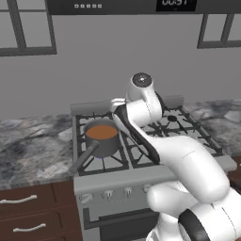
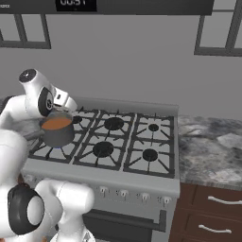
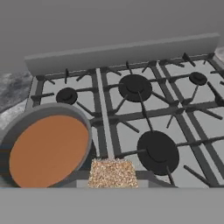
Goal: Pick up the sugar cube(s) and place them in the saucepan with hot chocolate.
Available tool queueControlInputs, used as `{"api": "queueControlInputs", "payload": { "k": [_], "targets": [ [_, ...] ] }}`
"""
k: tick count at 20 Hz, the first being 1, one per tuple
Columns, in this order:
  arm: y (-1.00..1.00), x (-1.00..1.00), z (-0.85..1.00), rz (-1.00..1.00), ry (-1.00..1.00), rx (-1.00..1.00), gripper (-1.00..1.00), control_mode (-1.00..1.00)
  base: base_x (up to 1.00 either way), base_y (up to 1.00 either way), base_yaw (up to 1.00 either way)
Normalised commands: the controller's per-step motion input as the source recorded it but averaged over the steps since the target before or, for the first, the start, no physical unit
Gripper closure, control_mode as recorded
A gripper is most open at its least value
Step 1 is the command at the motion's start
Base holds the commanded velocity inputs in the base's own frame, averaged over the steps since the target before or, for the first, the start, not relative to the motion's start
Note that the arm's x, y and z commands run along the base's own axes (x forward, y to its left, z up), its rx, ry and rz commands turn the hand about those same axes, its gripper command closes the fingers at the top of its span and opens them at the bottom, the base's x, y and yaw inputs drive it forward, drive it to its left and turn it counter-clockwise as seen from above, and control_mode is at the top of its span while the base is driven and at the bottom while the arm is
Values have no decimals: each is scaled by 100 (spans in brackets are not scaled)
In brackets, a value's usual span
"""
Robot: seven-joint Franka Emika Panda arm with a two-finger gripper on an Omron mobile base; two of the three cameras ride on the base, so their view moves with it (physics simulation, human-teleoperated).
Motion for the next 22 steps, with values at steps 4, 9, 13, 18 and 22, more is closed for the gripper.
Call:
{"api": "queueControlInputs", "payload": {
  "k": [4, 9, 13, 18, 22],
  "targets": [
    [36, 74, -19, 43, 7, 0, 100, -100, 0, 0, 0],
    [66, 51, -29, 26, 6, 0, 100, -100, 0, 0, 0],
    [61, 33, -4, 1, 6, -7, 100, -100, 0, 0, 0],
    [26, 5, -13, 0, 5, -8, 100, -100, 0, 0, 0],
    [19, 0, -34, 0, 10, -9, 100, -100, 0, 0, 0]
  ]
}}
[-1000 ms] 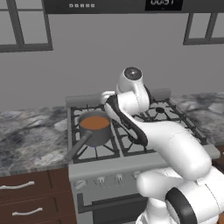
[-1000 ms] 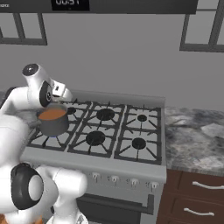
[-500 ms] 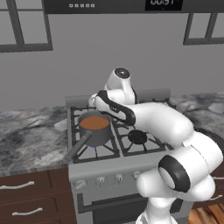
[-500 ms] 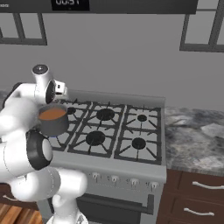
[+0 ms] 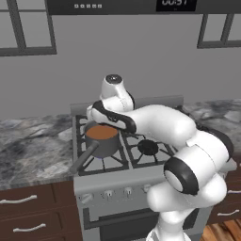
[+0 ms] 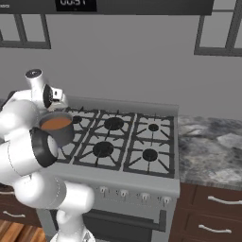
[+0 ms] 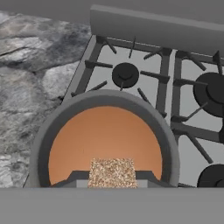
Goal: Pick up the sugar cube(s) and place them in the saucepan with hot chocolate.
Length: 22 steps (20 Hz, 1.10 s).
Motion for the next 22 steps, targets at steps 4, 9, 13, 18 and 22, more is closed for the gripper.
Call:
{"api": "queueControlInputs", "payload": {
  "k": [4, 9, 13, 18, 22],
  "targets": [
    [3, 0, -21, 0, 11, -4, 100, -100, 0, 0, 0],
    [0, 0, -18, 0, 6, -1, 100, -100, 0, 0, 0],
    [0, 0, -12, 0, 5, 0, 100, -100, 0, 0, 0],
    [0, 9, 0, 0, 2, 0, 100, -100, 0, 0, 0],
    [0, 17, 0, 0, 1, 0, 100, -100, 0, 0, 0]
  ]
}}
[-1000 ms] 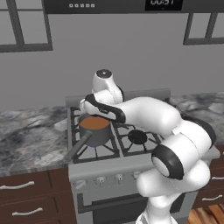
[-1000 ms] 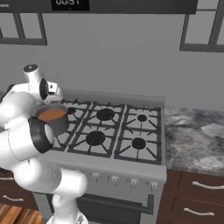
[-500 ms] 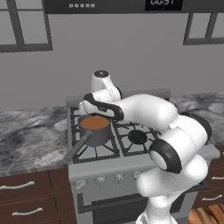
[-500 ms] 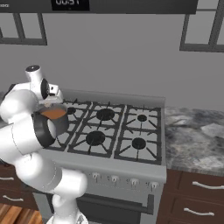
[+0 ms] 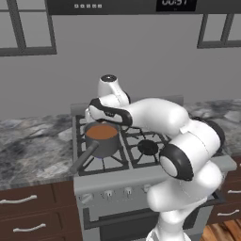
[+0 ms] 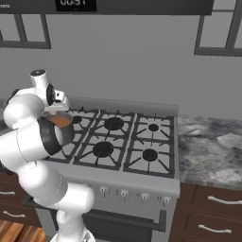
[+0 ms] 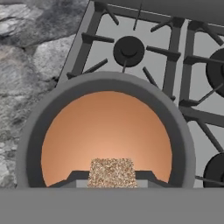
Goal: Pick up the sugar cube(s) and place them in the saucepan with hot chocolate.
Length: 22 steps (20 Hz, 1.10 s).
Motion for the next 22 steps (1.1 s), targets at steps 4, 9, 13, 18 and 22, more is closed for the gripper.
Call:
{"api": "queueControlInputs", "payload": {
  "k": [4, 9, 13, 18, 22],
  "targets": [
    [0, 22, -34, 1, 4, 0, 100, -100, 0, 0, 0],
    [1, 7, -39, 0, 4, 1, 100, -100, 0, 0, 0],
    [7, -3, -35, 1, 0, 5, 100, -100, 0, 0, 0],
    [0, -19, 0, 4, 0, 5, 100, -100, 0, 0, 0],
    [0, -3, 0, 1, 0, 0, 100, -100, 0, 0, 0]
  ]
}}
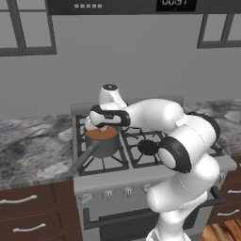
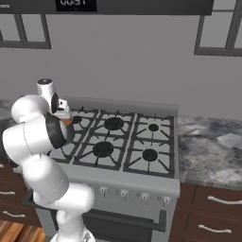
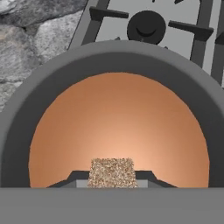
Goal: Pick up the sugar cube(s) and place them in the saucepan with hot chocolate.
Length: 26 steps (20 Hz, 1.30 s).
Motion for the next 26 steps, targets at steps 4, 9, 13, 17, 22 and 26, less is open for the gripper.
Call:
{"api": "queueControlInputs", "payload": {
  "k": [4, 9, 13, 17, 22, 26],
  "targets": [
    [0, 0, 0, 0, 0, 0, -100, -100, 0, 0, 0],
    [0, 0, 0, 0, 0, 0, -100, -100, 0, 0, 0],
    [0, 3, 1, 0, 0, 0, -100, -100, 0, 0, 0],
    [-6, -12, 39, 0, -3, 1, -100, -100, 0, 0, 0],
    [-13, -26, 58, 0, -12, 4, -100, -100, 0, 0, 0],
    [-29, -41, 43, 0, -19, 10, -100, -100, 0, 0, 0]
  ]
}}
